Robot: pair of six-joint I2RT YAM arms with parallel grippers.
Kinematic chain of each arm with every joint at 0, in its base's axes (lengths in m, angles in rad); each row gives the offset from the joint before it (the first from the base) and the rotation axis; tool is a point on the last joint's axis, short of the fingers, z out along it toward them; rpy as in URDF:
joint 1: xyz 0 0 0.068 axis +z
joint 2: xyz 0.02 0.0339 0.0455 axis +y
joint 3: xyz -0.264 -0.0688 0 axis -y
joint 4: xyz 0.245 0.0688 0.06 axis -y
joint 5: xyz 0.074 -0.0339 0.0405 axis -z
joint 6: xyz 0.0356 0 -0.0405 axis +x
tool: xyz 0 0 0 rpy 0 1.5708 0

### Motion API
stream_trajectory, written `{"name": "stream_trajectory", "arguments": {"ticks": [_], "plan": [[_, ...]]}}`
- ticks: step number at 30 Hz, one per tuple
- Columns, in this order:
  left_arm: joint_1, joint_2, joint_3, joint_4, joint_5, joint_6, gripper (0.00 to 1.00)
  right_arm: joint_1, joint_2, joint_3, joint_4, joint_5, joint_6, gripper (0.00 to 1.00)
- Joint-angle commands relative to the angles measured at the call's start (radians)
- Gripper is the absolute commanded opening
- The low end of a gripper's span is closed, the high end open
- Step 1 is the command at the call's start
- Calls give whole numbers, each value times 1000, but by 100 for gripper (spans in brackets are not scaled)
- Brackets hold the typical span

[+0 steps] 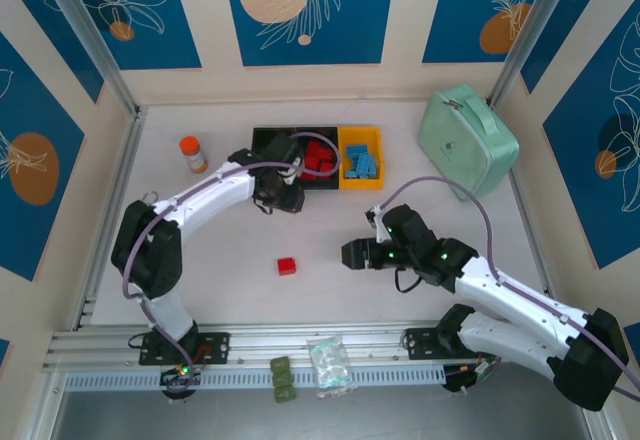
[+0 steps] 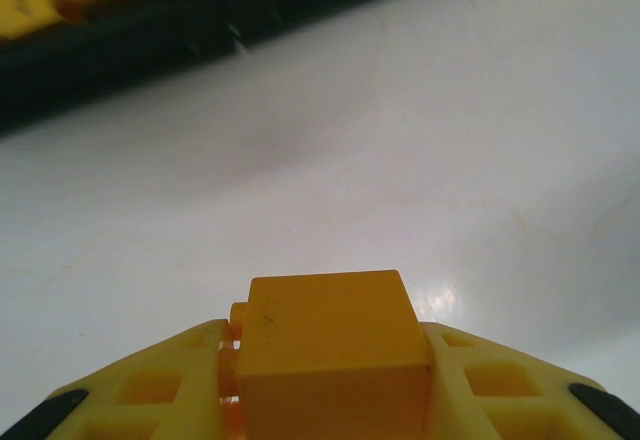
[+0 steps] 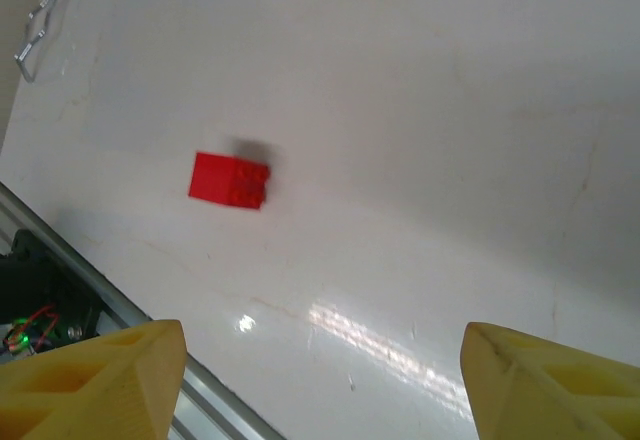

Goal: Sort the legos into containers by color

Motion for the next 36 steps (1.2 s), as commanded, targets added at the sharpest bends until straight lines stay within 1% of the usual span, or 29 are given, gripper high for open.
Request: {"name": "stream_trajectory", "arguments": {"ticks": [1, 5, 9, 15, 24, 29, 34, 36], "plan": [[47, -5, 60, -5, -17, -11, 37, -10, 60, 84, 54, 40, -44, 73], [107, 35, 123, 12, -30, -19, 37, -28, 150, 152, 67, 50, -50, 73], [148, 120, 233, 0, -51, -14, 37, -36, 217, 197, 76, 57, -46, 73], [185, 278, 423, -39, -113, 12, 37, -36, 240, 218, 91, 52, -40, 73], [217, 493, 692, -103, -231, 47, 37, -36, 237, 205, 91, 57, -26, 73], [223, 602, 840, -150, -271, 61, 38, -34, 261, 216, 94, 50, -21, 73], [224, 658, 911, -173, -291, 78, 40, -33, 269, 217, 92, 55, -19, 73], [224, 662, 913, -170, -292, 80, 44, -33, 274, 217, 92, 54, -18, 73]]}}
